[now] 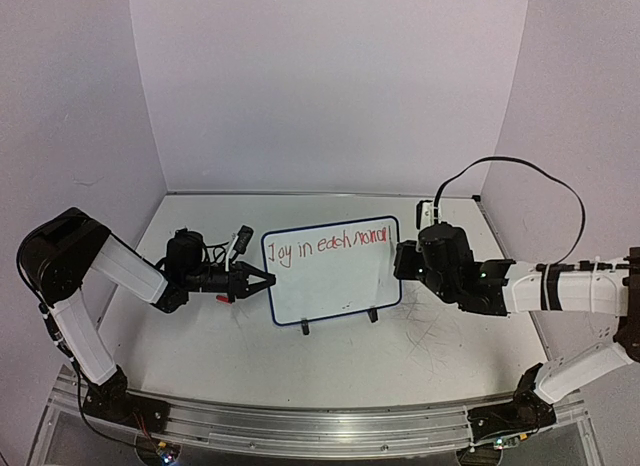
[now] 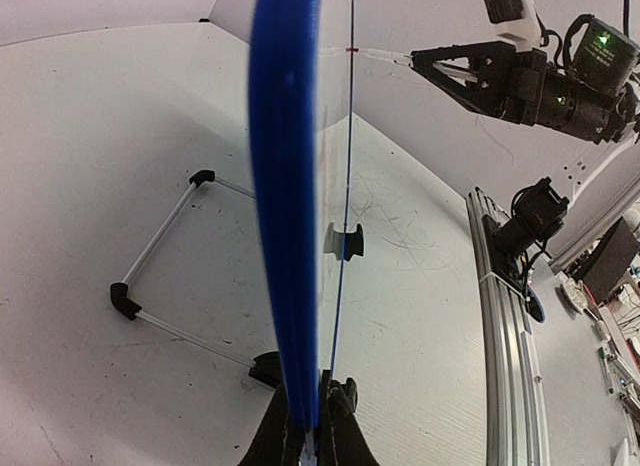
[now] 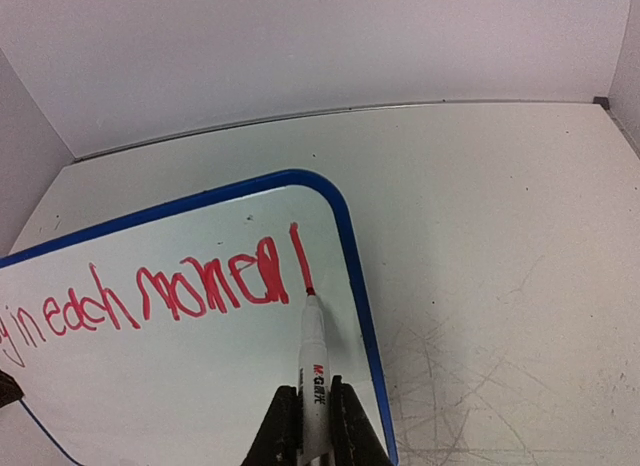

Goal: Write a sentence on the whiteboard

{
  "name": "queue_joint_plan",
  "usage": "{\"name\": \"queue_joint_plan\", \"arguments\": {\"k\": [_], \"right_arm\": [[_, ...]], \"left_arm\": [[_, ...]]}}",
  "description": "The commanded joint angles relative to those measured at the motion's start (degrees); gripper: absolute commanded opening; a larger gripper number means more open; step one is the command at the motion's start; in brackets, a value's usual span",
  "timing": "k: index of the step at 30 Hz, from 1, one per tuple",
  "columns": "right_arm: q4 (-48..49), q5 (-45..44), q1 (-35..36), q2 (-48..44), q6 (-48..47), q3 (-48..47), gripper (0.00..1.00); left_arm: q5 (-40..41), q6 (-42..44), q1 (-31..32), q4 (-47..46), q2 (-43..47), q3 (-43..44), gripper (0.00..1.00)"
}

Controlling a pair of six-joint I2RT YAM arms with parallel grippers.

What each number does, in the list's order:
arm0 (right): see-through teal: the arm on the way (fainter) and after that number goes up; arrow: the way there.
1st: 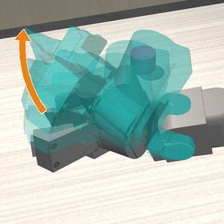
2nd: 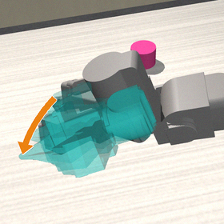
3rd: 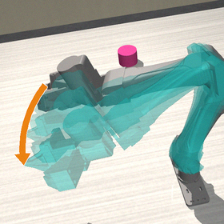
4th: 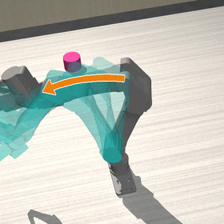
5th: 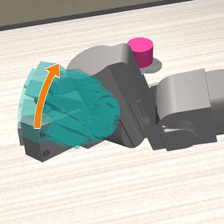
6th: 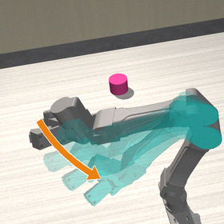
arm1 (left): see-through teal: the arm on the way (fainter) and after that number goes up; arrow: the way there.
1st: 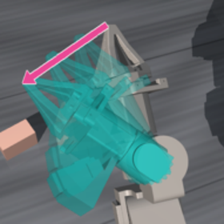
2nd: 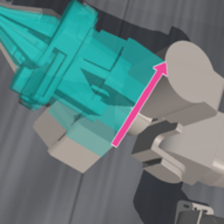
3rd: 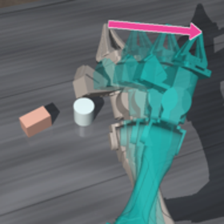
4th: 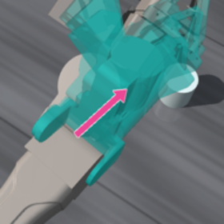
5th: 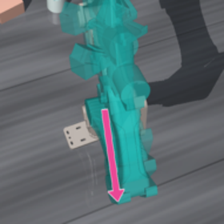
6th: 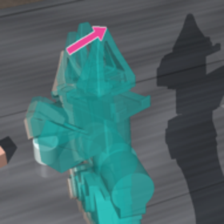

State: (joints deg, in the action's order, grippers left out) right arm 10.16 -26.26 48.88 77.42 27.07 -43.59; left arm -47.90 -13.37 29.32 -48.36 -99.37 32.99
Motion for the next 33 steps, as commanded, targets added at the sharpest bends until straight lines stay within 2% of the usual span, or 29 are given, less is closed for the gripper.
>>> {"name": "queue_joint_plan", "arguments": {"k": [1,10,20,33], "right_arm": [[-1.59,-0.44,0.11,-1.33,1.61,0.78,0.00],[-1.38,-3.00,0.11,-1.92,0.66,-0.66,0.00],[1.95,0.80,0.16,-5.41,-1.14,0.56,0.00],[3.46,0.73,0.00,-0.78,-2.80,-3.06,0.00]], "left_arm": [[3.51,3.70,0.26,4.76,-0.15,0.67,0.00],[3.59,3.72,0.30,4.82,-0.19,0.75,0.00],[3.55,3.79,0.31,4.93,-0.18,0.82,0.00],[3.57,3.96,0.30,5.08,0.04,0.72,0.00]]}}
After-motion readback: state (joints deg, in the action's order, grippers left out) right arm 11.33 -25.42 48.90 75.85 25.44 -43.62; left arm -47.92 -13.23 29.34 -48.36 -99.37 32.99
